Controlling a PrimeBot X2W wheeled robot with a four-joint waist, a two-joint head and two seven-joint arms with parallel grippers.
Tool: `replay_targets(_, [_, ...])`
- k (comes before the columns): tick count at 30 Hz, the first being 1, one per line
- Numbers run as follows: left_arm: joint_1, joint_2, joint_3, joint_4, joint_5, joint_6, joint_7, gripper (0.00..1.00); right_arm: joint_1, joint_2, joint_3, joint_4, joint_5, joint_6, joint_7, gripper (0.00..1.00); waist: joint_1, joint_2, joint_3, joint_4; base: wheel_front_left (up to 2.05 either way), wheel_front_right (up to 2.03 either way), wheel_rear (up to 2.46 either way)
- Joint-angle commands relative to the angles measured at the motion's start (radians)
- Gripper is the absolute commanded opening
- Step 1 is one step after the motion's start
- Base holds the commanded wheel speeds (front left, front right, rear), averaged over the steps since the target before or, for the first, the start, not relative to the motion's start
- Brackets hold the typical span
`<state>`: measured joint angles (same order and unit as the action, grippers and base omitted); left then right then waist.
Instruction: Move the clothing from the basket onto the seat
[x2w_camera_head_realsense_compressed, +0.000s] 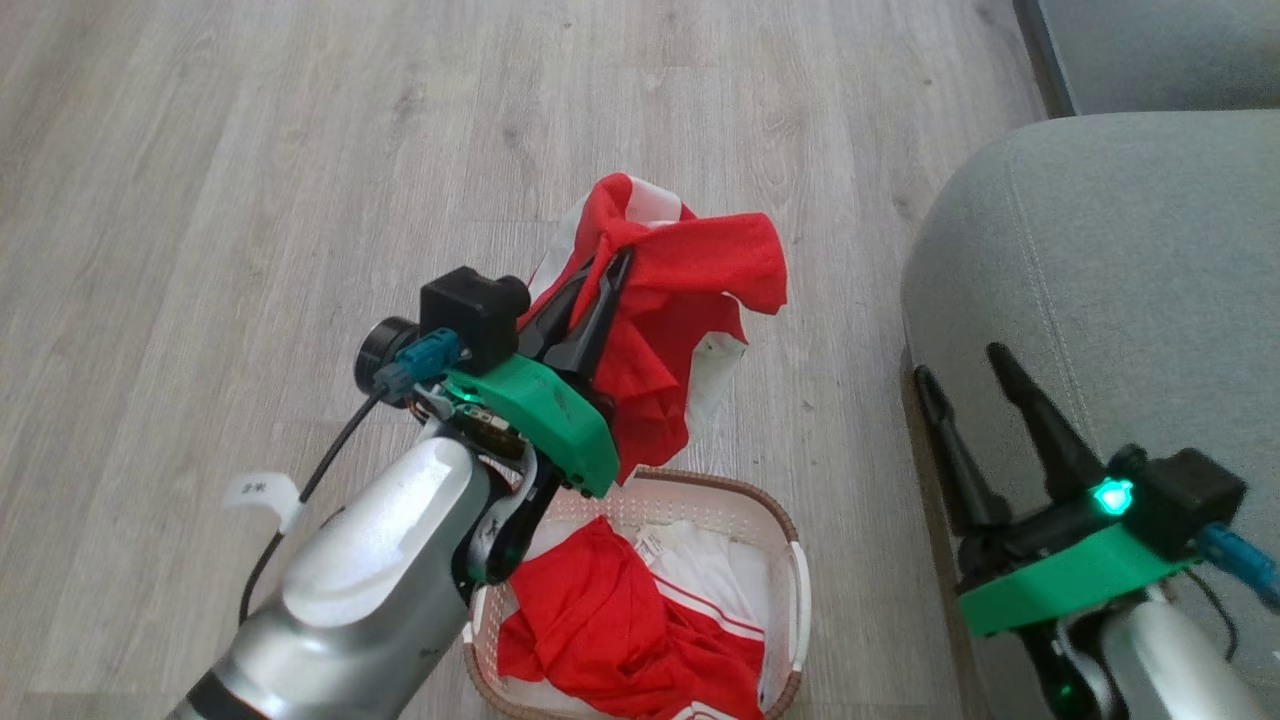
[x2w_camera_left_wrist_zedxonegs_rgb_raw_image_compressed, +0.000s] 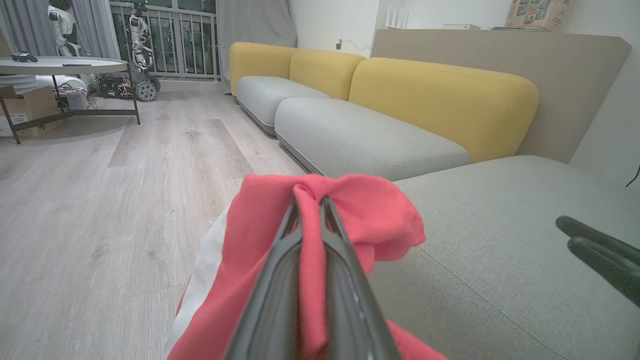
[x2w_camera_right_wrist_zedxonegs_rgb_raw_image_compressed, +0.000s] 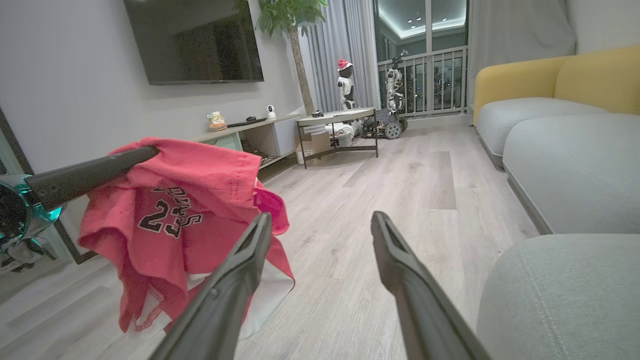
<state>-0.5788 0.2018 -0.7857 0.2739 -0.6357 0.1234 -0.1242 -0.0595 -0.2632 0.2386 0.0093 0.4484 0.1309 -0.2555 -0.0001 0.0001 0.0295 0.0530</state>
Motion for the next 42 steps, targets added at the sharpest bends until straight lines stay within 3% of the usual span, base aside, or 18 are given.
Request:
replay_targets(1, [-0.057,0.024,0.036,-0.039,0.001,0.006,-0.002,0.0,-0.026,-0.019,0.03,-0.026,-0.008,0.0,-0.006,1.0,0.0001,-0.0001,0.002,0.002,0.0,0.0,0.0])
replay_targets(17, [-0.122,-0.034,-0.016,-0.003,0.006,-0.036,0.014,0.0,-0.182,-0.031,0.335,0.084,0.056,0.0,-0.006,1.0,0.0001,-0.0001,0.006,0.059,0.0,0.0,0.0])
replay_targets(23, [-0.14,-0.063,-0.039,0.022,0.004,-0.054,0.014,0.0,-0.318,-0.025,0.5,0.209,0.035,0.0,-0.006,1.0,0.0001,-0.0001,0.005,0.078,0.0,0.0,0.0])
replay_targets(34, [-0.165,-0.111,-0.087,0.051,-0.004,-0.085,0.012,0.0,-0.441,0.02,0.545,0.403,0.011,0.0,-0.006,1.0,0.0001,-0.0001,0.014,0.148,0.0,0.0,0.0])
replay_targets(41, [-0.173,-0.131,-0.105,0.068,-0.018,-0.09,0.0,0.0,-0.461,0.047,0.497,0.469,0.008,0.0,-0.006,1.0,0.0001,-0.0001,0.022,0.182,0.0,0.0,0.0])
replay_targets(42, [-0.174,-0.132,-0.107,0.07,-0.019,-0.09,-0.002,0.0,-0.461,0.05,0.499,0.474,0.013,0.0,-0.006,0.62,0.0001,-0.0001,0.024,0.184,0.0,0.0,0.0])
